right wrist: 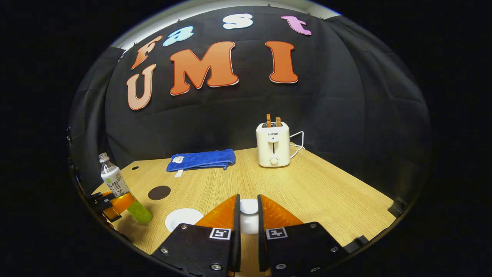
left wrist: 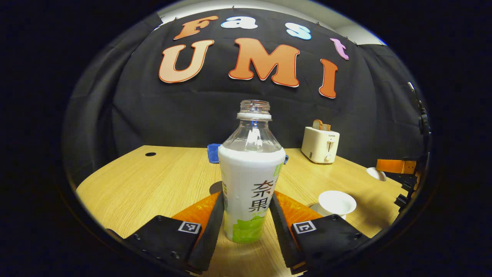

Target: Open the teacup lid with one hand, grasp the water bottle and pour water into the teacup with the other hand; after pouring, place the water bottle on the coaster and then close the teacup lid.

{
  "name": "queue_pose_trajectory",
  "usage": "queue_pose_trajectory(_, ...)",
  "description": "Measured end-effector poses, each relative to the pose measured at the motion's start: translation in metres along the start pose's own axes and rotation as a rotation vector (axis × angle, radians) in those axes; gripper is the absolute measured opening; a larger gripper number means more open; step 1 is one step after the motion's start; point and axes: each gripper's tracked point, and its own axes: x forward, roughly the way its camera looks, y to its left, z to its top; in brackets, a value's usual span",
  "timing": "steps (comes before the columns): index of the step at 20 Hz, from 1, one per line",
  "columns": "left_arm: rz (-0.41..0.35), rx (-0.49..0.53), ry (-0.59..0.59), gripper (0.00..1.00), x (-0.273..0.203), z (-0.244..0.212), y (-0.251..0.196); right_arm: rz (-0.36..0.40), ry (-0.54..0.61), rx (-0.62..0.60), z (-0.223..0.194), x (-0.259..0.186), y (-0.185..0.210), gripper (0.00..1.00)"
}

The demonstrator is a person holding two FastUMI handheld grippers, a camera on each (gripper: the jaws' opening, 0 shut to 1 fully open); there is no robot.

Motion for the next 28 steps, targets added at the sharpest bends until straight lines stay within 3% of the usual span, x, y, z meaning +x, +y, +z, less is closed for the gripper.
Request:
queue_pose_trajectory(2,-0.002,0.016,-0.018,0.69,-0.006,0.008,-0.002,-0.002,-0.002,-0.004,0.0,0.0,0.0,0.18)
queue_pose_trajectory(6,0.036,0.223,-0.032,0.68,-0.015,0.024,0.001,-0.003,0.001,0.0,0.0,0.0,-0.002,0.18)
queue_pose_trajectory(10,0.008,0.358,-0.029,0.68,-0.015,0.032,-0.015,-0.015,-0.005,0.01,0.002,-0.001,-0.01,0.18)
queue_pose_trajectory(21,-0.065,0.91,0.044,0.69,-0.006,0.001,-0.06,-0.083,-0.002,0.062,0.003,-0.003,-0.049,0.18)
queue_pose_trajectory(28,-0.062,1.29,0.115,0.67,0.014,0.001,-0.05,-0.091,0.004,0.068,0.001,-0.003,-0.054,0.18)
